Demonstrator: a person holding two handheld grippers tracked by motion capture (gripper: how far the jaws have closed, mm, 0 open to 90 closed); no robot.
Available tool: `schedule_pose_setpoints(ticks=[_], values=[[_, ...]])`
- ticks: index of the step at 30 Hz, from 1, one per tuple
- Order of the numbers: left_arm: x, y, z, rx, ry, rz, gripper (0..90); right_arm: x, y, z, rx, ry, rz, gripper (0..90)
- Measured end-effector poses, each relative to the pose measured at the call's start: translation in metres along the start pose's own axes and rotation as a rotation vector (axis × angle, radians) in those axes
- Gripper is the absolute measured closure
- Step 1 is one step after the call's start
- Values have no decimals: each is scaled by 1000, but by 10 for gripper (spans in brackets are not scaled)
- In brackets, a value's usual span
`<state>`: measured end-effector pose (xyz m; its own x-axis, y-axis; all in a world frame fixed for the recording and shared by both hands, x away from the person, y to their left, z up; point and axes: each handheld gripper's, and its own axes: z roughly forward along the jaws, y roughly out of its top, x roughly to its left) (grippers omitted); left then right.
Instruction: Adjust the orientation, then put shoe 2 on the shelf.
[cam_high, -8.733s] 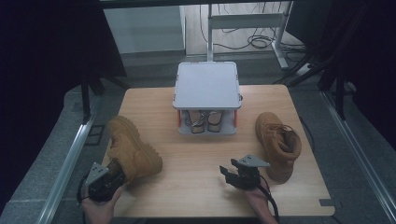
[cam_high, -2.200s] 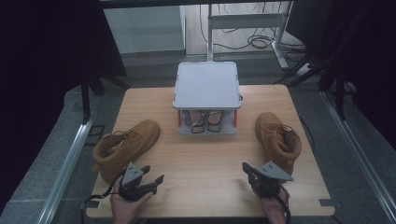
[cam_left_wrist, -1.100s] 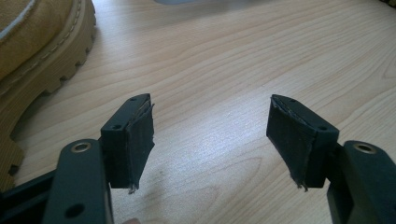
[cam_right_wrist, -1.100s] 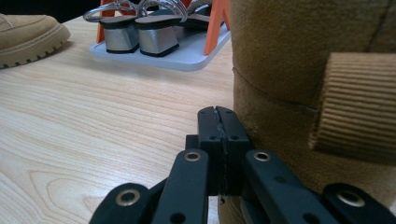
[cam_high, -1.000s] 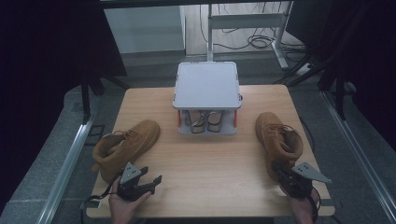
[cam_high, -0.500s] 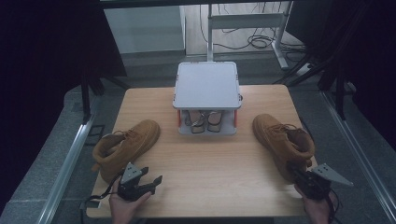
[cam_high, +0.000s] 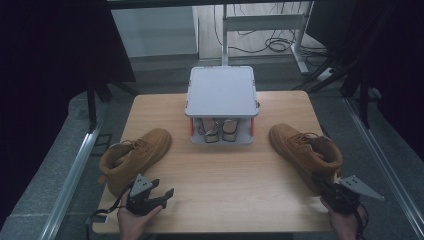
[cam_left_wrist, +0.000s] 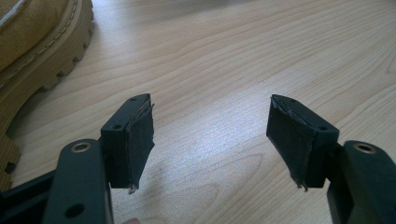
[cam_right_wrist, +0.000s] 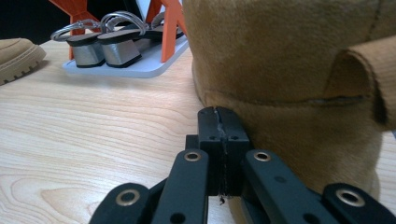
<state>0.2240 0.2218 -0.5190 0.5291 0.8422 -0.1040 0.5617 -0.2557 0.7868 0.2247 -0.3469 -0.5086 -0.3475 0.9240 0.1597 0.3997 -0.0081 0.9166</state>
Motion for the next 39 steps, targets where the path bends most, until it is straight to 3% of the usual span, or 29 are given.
schedule_pose_setpoints(ticks=[18, 25, 28, 31, 37, 39], values=[[3, 4, -8, -33, -1, -23, 320, 46, 10, 13, -5, 123, -83, 892], [4, 7, -14, -48, 13, -43, 325, 56, 8, 19, 9, 165, -74, 878], [1, 13, -19, -60, 30, -11, 330, 61, 8, 21, 14, 175, -90, 873], [0, 23, -27, -84, 29, -10, 331, 64, 9, 20, 12, 180, -97, 868], [5, 51, -61, -186, 50, -17, 344, 67, 10, 19, 1, 223, -90, 845], [7, 60, -71, -194, 63, -3, 347, 67, 10, 20, 5, 229, -91, 836]])
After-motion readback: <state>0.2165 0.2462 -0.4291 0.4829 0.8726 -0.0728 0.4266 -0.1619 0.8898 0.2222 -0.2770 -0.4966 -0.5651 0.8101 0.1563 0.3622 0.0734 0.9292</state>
